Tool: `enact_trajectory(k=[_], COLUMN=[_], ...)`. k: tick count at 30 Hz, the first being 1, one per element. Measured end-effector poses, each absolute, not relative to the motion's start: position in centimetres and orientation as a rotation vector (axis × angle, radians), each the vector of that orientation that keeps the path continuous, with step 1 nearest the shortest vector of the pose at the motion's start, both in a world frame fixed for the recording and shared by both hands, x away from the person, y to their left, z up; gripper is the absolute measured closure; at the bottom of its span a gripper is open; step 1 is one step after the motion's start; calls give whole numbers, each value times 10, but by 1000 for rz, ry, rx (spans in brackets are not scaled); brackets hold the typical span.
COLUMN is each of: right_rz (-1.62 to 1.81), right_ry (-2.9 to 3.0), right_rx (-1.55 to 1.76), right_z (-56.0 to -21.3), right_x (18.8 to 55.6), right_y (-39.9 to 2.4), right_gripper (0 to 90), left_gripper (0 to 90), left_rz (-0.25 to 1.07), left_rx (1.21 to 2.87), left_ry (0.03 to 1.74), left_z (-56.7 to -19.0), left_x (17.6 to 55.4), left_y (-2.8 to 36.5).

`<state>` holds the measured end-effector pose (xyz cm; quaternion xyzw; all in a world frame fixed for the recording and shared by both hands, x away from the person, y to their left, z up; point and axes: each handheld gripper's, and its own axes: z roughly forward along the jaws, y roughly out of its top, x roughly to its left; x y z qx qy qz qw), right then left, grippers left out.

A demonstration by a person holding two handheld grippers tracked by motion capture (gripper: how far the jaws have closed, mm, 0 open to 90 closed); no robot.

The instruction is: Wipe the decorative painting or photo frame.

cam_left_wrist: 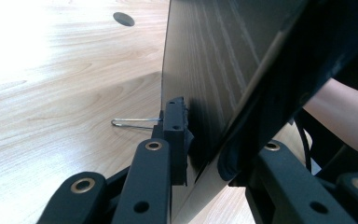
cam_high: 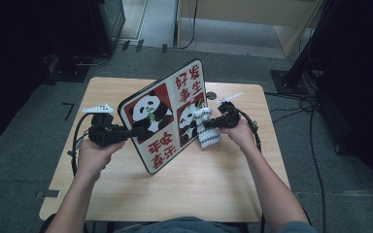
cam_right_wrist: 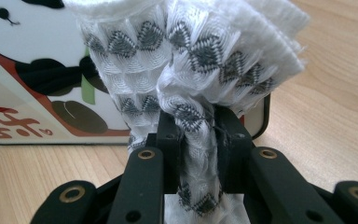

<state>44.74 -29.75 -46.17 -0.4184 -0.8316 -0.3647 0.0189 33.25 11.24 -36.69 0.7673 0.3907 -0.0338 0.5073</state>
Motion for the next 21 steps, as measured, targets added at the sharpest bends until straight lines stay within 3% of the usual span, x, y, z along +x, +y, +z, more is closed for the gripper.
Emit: enact_trajectory(k=[21], right_rz=[-1071], right_ry=[-2557], right_rx=[-1319], right_z=[-477], right_x=[445], right_y=[-299], right_gripper=[750], left_gripper=[762], left_rz=[-80], left_rx=[1849], left_ry=[939], left_z=[-367], left_x=[332], left_y=[112])
